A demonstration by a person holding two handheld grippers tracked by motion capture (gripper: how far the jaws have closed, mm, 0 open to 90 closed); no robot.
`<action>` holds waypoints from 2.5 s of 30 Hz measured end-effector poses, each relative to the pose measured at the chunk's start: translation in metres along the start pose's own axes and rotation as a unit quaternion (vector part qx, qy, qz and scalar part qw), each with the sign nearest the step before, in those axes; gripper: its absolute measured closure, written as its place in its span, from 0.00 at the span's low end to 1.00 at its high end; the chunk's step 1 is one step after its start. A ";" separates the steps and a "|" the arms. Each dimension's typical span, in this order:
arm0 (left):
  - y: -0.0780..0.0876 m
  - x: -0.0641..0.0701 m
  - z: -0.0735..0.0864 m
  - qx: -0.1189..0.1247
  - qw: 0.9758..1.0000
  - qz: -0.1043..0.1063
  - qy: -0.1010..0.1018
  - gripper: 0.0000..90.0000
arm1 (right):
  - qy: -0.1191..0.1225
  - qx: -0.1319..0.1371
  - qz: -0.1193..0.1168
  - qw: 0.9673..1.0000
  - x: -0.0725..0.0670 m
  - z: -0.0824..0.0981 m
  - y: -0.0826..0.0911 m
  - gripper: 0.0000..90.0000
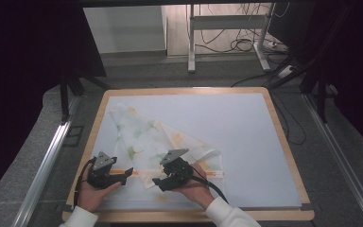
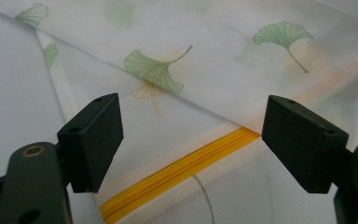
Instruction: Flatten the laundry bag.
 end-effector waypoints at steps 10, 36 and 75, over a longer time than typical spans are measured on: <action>0.000 -0.001 0.000 -0.001 1.000 -0.001 -0.001 0.22 | 0.013 -0.014 -0.014 1.000 -0.014 0.000 -0.014 0.43; 0.000 -0.002 0.002 -0.007 1.000 -0.006 -0.005 0.23 | 0.082 -0.040 0.002 0.996 -0.039 0.000 -0.051 0.52; -0.002 -0.001 0.002 -0.010 1.000 -0.008 -0.011 0.22 | 0.029 0.013 0.013 0.999 0.009 -0.017 -0.010 0.95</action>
Point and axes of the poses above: each handheld gripper's, and its own axes: y roughly backward along the jaws, z roughly out of its underside, x roughly to its right, the point moved 6 cm from there along -y, roughly forward along the jaws, and after that the axes turned 6 degrees about z, right-handed, at the moved point
